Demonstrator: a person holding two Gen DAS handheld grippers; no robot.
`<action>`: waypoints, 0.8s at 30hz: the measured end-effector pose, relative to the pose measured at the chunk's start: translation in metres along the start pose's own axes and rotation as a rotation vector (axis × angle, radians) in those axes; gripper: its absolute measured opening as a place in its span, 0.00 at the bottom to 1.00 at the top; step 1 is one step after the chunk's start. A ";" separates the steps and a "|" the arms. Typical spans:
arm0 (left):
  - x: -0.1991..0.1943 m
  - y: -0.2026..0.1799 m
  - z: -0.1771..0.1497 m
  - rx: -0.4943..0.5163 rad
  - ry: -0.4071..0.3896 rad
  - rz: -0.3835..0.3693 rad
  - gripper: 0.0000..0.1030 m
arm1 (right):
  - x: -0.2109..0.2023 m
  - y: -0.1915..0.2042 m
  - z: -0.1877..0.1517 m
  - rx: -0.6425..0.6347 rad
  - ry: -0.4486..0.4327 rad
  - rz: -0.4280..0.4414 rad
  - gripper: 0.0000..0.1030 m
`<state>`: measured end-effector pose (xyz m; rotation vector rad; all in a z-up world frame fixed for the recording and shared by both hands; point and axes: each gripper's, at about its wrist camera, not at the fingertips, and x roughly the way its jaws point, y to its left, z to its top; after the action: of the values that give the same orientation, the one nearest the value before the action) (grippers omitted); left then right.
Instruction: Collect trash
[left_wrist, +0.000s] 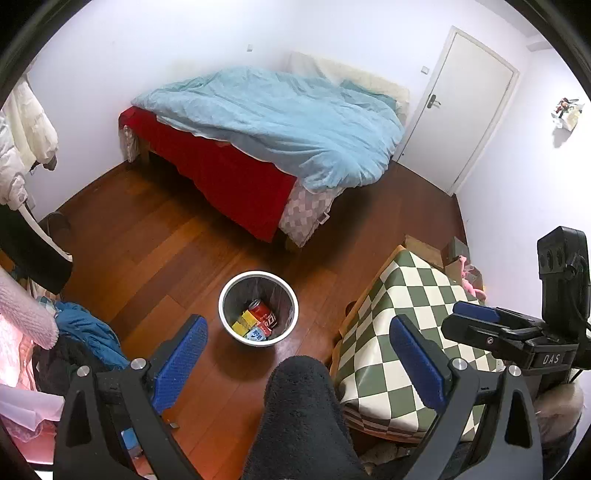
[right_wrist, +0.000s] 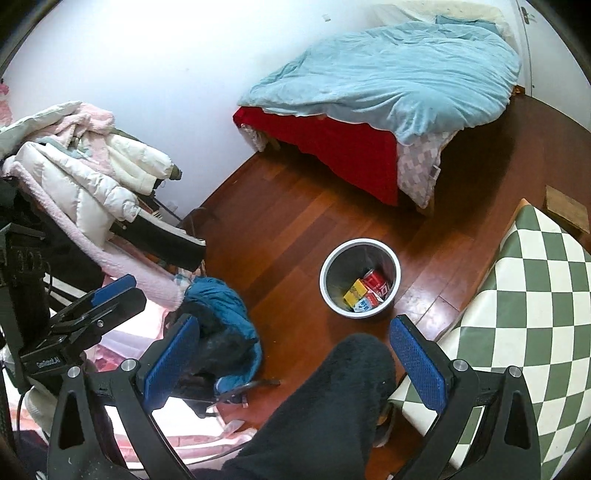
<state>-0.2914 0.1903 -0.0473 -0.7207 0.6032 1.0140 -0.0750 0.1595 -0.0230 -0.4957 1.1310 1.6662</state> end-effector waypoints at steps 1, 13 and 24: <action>-0.001 0.000 0.000 0.000 -0.003 -0.002 0.98 | -0.001 0.001 0.000 -0.002 0.001 0.004 1.00; -0.010 0.001 -0.002 -0.009 -0.009 -0.030 0.98 | -0.008 0.009 0.003 -0.018 -0.003 0.016 1.00; -0.017 -0.009 -0.002 0.004 -0.009 -0.077 0.98 | -0.014 0.010 -0.001 -0.023 0.004 0.046 1.00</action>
<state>-0.2907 0.1764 -0.0334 -0.7304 0.5649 0.9444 -0.0791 0.1513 -0.0084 -0.4912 1.1352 1.7197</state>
